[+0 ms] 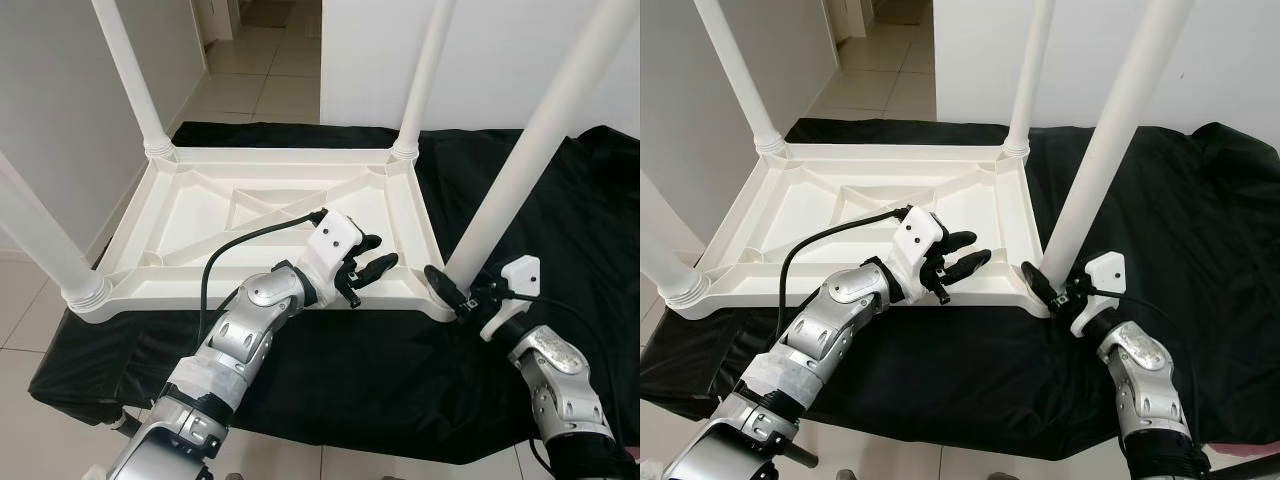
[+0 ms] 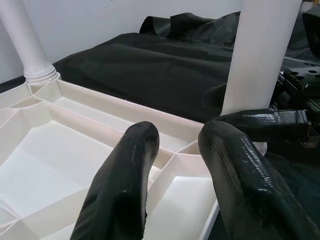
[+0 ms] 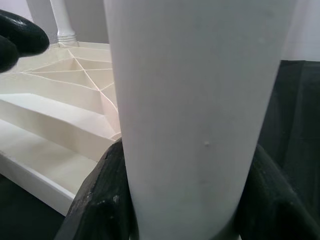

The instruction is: Building children table

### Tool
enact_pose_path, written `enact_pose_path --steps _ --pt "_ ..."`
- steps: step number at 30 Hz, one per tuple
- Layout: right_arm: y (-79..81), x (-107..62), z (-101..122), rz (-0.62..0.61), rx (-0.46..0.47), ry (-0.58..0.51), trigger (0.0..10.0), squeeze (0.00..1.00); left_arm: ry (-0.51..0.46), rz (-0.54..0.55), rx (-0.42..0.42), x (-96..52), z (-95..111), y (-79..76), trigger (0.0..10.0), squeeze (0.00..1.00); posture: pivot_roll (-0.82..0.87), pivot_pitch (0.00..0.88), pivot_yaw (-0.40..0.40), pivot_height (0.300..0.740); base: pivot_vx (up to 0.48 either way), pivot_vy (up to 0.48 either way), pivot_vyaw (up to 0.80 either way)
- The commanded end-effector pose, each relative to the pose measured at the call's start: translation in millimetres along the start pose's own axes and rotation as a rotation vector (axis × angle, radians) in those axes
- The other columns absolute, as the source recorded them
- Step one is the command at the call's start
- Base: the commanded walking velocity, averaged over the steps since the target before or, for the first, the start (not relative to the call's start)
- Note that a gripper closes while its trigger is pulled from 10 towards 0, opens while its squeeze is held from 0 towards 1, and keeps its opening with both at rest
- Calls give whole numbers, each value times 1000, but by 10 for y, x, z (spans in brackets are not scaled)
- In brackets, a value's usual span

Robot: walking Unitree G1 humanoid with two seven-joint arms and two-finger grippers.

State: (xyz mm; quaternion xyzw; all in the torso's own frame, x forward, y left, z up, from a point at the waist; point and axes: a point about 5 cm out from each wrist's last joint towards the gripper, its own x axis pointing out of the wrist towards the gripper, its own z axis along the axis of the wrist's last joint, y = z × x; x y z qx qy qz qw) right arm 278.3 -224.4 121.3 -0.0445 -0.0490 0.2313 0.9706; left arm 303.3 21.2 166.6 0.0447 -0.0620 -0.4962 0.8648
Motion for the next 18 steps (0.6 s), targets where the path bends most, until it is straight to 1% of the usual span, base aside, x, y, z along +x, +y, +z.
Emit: enact_pose_path --steps 1,2,3,4,7,8,10,11,12,13,14,15,17,18 --pt "27 -22 -116 -26 35 41 0 0 -1 -108 6 -7 15 -61 10000 0 -122 0 36 740 0 0 0" --pt "41 -23 -130 -29 39 44 0 0 -1 -106 4 -8 14 -64 10000 0 -122 0 36 740 0 0 0" --pt "63 -16 -151 -58 49 50 1843 0 0 -102 1 -7 9 -68 10000 0 -123 0 33 740 0 0 0" --pt "90 -4 -178 -100 57 64 10000 0 2 -99 3 -3 1 -75 10000 0 -121 0 30 740 0 0 0" --pt "120 23 -227 -187 60 87 10000 0 3 -96 6 3 -4 -86 10000 0 -121 0 24 740 0 0 0" --pt "120 23 -227 -187 60 87 10000 0 3 -96 6 3 -4 -86 10000 0 -121 0 24 740 0 0 0" --pt "159 44 -242 -236 61 88 10000 0 1 -97 8 -3 -1 -88 10000 0 -123 0 22 740 0 0 0" --pt "159 44 -242 -236 61 88 10000 0 1 -97 8 -3 -1 -88 10000 0 -123 0 22 740 0 0 0" --pt "193 58 -237 -278 59 83 10000 0 3 -92 10 -14 -9 -79 10000 0 -126 0 22 740 0 0 0" --pt "193 58 -237 -278 59 83 10000 0 3 -92 10 -14 -9 -79 10000 0 -126 0 22 740 0 0 0" --pt "217 76 -224 -407 74 75 10000 0 7 -82 13 -31 -16 -56 10000 0 -125 0 15 740 0 0 0" --pt "217 76 -224 -407 74 75 10000 0 7 -82 13 -31 -16 -56 10000 0 -125 0 15 740 0 0 0" --pt "204 38 -258 -697 95 105 10000 0 7 -66 13 -42 -14 -26 10000 0 -119 0 4 740 0 0 0" --pt "204 38 -258 -697 95 105 10000 0 7 -66 13 -42 -14 -26 10000 0 -119 0 4 740 0 0 0"
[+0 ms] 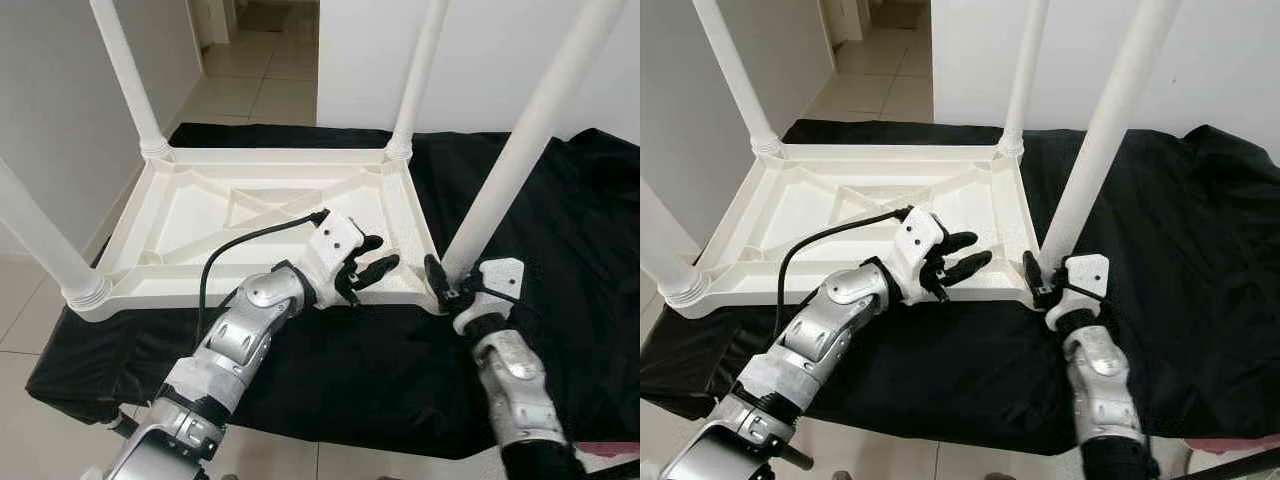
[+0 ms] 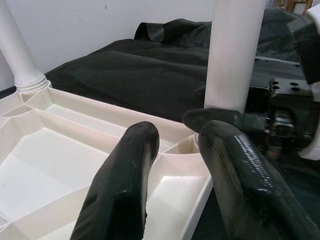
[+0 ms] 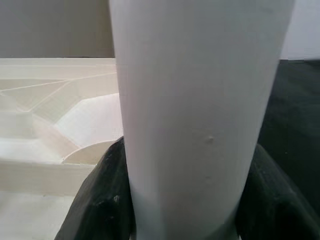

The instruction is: Building children table

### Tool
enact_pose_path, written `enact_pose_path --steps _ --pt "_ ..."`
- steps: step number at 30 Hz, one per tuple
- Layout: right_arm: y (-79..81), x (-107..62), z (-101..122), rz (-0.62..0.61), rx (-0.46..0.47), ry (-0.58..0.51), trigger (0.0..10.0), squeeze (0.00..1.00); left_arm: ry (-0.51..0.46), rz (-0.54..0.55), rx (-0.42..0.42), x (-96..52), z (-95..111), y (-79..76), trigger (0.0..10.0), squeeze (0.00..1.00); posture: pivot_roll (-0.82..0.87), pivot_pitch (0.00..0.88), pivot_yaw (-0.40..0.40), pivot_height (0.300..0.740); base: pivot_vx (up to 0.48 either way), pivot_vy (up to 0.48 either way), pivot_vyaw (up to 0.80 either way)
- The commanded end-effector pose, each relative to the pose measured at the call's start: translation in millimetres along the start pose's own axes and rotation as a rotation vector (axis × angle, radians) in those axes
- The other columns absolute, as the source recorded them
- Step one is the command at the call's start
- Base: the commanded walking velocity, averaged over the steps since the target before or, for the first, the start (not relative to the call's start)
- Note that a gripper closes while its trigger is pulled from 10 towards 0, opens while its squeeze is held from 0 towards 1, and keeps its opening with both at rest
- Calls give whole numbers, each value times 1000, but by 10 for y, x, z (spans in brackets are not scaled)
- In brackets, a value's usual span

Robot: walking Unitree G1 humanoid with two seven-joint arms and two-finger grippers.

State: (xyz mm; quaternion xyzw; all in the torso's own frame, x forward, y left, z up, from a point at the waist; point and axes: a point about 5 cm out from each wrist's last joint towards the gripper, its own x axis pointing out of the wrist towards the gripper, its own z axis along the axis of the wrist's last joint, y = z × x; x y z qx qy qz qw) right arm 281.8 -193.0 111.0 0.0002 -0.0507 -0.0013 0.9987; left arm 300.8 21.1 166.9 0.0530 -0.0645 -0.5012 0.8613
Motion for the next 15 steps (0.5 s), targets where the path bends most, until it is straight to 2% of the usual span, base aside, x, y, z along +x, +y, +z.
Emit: enact_pose_path --steps 1,2,3,6,7,9,15 --pt "-132 -79 -165 -227 4 100 10000 0 4 -53 -4 -30 -21 -5 10000 0 -119 0 4 740 0 0 0" --pt "-131 -103 -187 -334 18 112 10000 0 4 -46 -4 -34 -20 6 10000 0 -117 0 3 740 0 0 0" --pt "-126 -118 -200 -387 25 118 10000 0 4 -43 -4 -35 -20 12 10000 0 -117 0 3 740 0 0 0" --pt "-68 -126 -229 -428 42 129 10000 0 2 -38 -5 -35 -18 15 10000 0 -112 0 3 740 0 0 0" --pt "9 -125 -273 -453 69 147 10000 0 0 -34 -5 -32 -14 14 10000 0 -104 0 0 740 0 0 0" --pt "215 -66 -307 -374 145 153 10000 0 -10 -22 -9 -31 6 15 10000 0 -99 0 1 740 0 0 0" --pt "302 -26 -223 -278 138 95 10000 0 -14 -14 -1 -34 21 22 10000 0 -91 0 -2 740 0 0 0"
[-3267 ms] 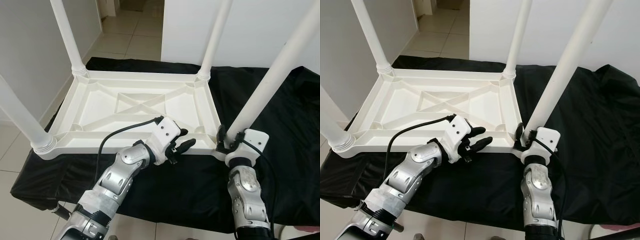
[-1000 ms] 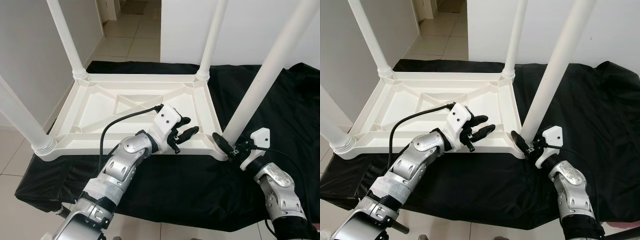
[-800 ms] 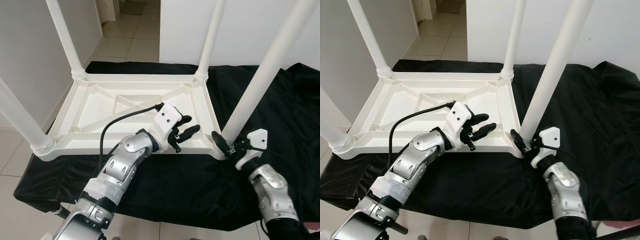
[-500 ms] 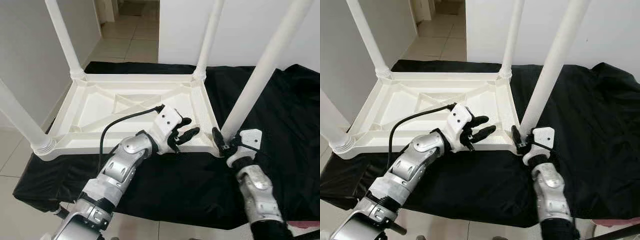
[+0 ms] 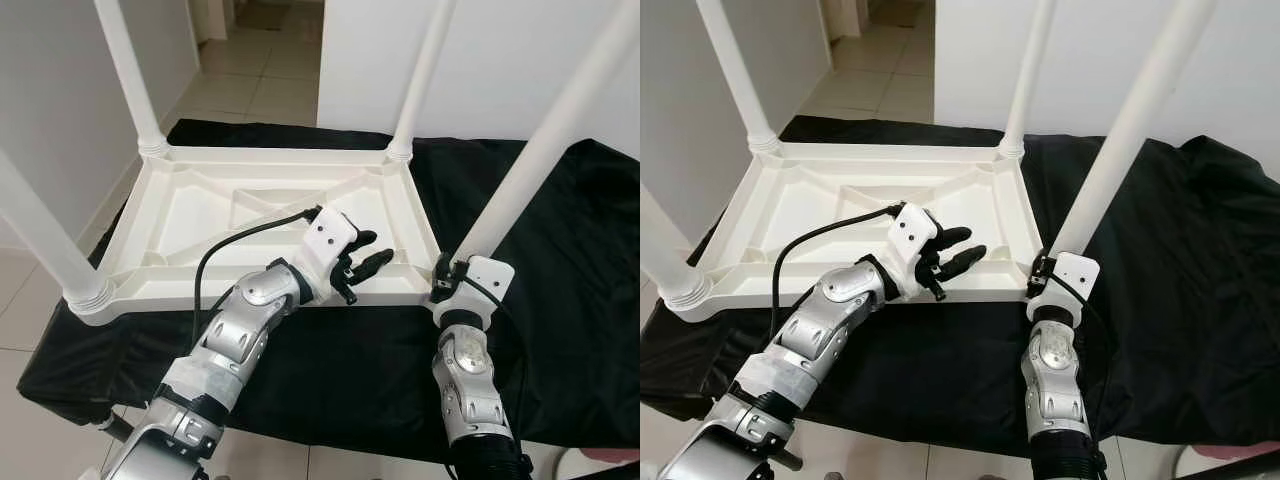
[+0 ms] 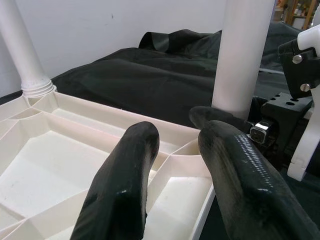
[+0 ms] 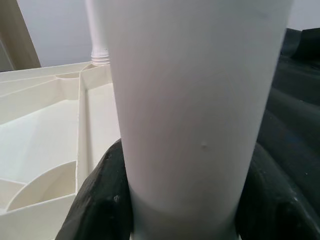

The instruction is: Building children table

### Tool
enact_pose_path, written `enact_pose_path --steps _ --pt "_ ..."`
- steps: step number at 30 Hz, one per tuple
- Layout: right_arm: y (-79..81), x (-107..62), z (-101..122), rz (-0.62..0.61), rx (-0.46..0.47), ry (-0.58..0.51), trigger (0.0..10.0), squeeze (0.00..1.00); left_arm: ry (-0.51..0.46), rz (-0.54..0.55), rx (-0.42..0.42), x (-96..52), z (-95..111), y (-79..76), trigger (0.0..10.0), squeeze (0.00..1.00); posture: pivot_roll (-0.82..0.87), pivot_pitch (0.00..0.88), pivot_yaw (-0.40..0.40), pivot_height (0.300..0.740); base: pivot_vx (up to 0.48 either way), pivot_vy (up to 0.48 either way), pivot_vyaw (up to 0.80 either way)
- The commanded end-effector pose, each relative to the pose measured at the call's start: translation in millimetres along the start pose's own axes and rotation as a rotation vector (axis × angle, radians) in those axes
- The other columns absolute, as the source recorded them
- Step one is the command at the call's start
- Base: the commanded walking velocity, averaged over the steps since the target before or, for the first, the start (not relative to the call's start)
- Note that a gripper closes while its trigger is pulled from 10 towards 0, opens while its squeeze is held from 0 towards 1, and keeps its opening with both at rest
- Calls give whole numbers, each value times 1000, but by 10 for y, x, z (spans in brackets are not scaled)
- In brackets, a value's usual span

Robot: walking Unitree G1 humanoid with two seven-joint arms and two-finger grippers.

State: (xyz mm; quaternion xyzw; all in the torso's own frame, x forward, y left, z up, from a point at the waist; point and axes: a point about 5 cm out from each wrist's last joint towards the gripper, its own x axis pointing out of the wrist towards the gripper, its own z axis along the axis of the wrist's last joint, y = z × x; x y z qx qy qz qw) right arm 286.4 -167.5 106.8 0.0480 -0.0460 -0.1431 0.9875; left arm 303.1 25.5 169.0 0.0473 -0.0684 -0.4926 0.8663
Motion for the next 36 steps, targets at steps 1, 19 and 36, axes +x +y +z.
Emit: enact_pose_path --steps 1,19,36 --pt "13 -73 -180 7 43 94 10000 0 -3 -35 4 -9 5 -23 10000 0 -91 0 -2 740 0 0 0" --pt "-208 30 204 257 19 -118 10000 0 -28 -3 8 -161 72 -45 10000 0 -96 0 5 740 0 0 0" --pt "-400 211 279 796 -106 28 10000 0 -22 -86 -5 -148 99 -122 10000 0 -100 0 -1 740 0 0 0"
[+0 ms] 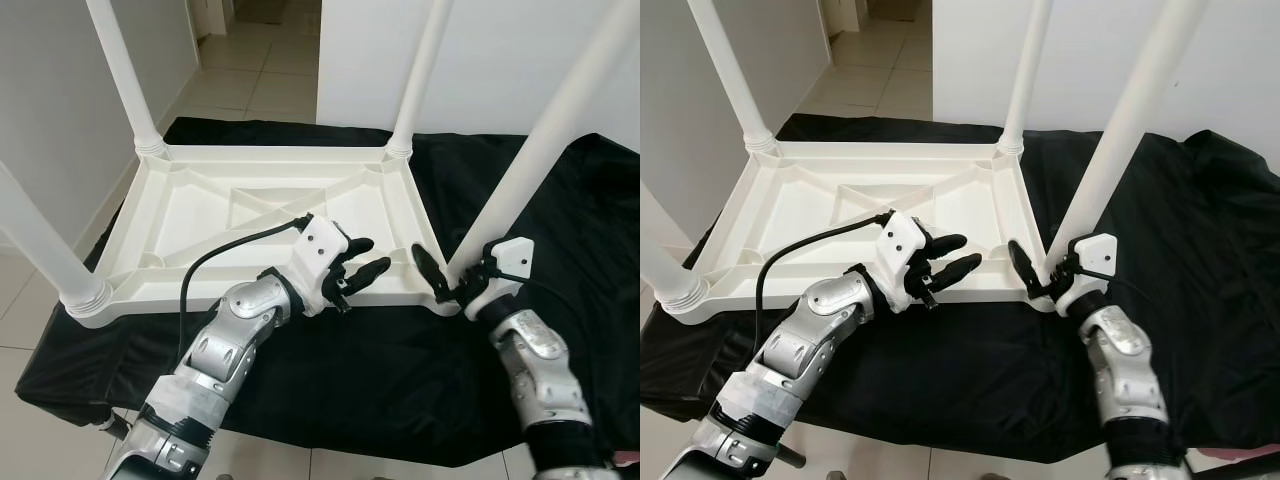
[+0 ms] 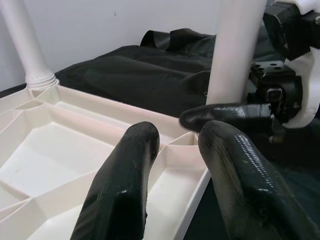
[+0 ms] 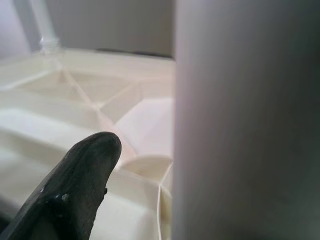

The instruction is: Building children table

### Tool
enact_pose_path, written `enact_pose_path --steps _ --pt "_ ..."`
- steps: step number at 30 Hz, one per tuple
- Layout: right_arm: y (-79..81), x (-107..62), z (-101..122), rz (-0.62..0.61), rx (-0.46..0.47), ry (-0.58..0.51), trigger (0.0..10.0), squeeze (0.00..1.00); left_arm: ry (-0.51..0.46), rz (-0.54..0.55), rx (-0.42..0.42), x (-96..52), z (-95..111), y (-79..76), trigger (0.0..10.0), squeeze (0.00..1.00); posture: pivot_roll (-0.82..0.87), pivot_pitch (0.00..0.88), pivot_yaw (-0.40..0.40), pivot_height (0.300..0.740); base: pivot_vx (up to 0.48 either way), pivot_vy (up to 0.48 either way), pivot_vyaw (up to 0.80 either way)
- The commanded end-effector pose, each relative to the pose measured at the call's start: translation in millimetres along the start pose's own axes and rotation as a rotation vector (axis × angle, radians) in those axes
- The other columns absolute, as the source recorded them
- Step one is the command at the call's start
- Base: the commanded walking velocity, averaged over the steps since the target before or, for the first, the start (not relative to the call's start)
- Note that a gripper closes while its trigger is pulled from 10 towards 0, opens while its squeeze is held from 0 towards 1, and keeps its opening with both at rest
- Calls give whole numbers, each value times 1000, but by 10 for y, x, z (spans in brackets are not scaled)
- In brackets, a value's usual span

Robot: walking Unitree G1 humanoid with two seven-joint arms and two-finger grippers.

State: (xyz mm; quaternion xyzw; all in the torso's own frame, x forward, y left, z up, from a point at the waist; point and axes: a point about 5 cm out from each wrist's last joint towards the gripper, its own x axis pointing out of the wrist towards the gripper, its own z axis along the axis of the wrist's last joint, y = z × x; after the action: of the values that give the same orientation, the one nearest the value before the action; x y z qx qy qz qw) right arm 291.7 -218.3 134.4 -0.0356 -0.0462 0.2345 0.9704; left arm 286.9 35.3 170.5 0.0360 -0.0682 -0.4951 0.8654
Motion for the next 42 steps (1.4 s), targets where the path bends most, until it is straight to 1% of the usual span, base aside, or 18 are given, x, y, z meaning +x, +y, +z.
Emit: enact_pose_path --steps 1,4,5,6,7,20,21,23,24,27,29,31,36,37,38,39,41,42 --pt "24 20 -22 53 23 13 10000 0 -10 -83 13 20 68 -36 10000 0 -100 0 -1 740 0 0 0" --pt "26 9 -28 86 33 24 10000 0 -10 -82 12 23 72 -40 10000 0 -97 0 0 740 0 0 0" --pt "30 0 -32 108 41 32 5804 0 -9 -82 12 24 72 -43 10000 0 -97 0 0 740 0 0 0" --pt "30 0 -32 108 41 32 5804 0 -9 -82 12 24 72 -43 10000 0 -97 0 0 740 0 0 0" --pt "22 -12 -44 140 29 48 0 0 -8 -86 15 23 77 -51 10000 0 -90 0 1 740 0 0 0" --pt "-28 -73 -81 195 50 79 0 0 -14 -72 9 30 85 -76 10000 0 -87 0 -23 740 0 0 0" --pt "-33 -85 -92 179 45 90 1529 0 -15 -73 5 39 80 -94 10000 0 -96 0 -26 740 0 0 0" --pt "-38 -92 -99 167 41 98 1529 0 -15 -74 3 46 76 -105 10000 0 -96 0 -26 740 0 0 0" --pt "-23 -95 -97 149 37 97 10000 0 -16 -76 2 53 73 -115 10000 0 -101 0 -26 740 0 0 0" --pt "9 -97 -84 133 33 83 10000 0 -16 -78 -1 57 75 -118 10000 0 -104 0 -27 740 0 0 0" --pt "35 -93 -61 98 -20 58 10000 0 -14 -74 -2 57 75 -105 10000 0 -106 0 -28 740 0 0 0" --pt "33 -86 -64 51 -14 56 10000 0 -13 -65 -2 53 73 -89 10000 0 -114 0 -21 740 0 0 0" --pt "96 -78 -103 -150 -8 64 10000 0 -1 -57 -2 39 57 -65 10000 0 -123 0 -19 740 0 0 0" --pt "96 -78 -103 -150 -8 64 10000 0 -1 -57 -2 39 57 -65 10000 0 -123 0 -19 740 0 0 0" --pt "116 -84 -113 -220 23 61 10000 0 -2 -58 -5 36 62 -65 10000 0 -117 0 -23 740 0 0 0" --pt "123 -86 -112 -230 30 60 10000 0 -3 -57 -6 35 64 -64 10000 0 -117 0 -23 740 0 0 0" --pt "138 -80 -151 -351 39 81 10000 0 -3 -48 -12 35 66 -48 10000 0 -119 0 -21 740 0 0 0" --pt "138 -80 -151 -351 39 81 10000 0 -3 -48 -12 35 66 -48 10000 0 -119 0 -21 740 0 0 0"
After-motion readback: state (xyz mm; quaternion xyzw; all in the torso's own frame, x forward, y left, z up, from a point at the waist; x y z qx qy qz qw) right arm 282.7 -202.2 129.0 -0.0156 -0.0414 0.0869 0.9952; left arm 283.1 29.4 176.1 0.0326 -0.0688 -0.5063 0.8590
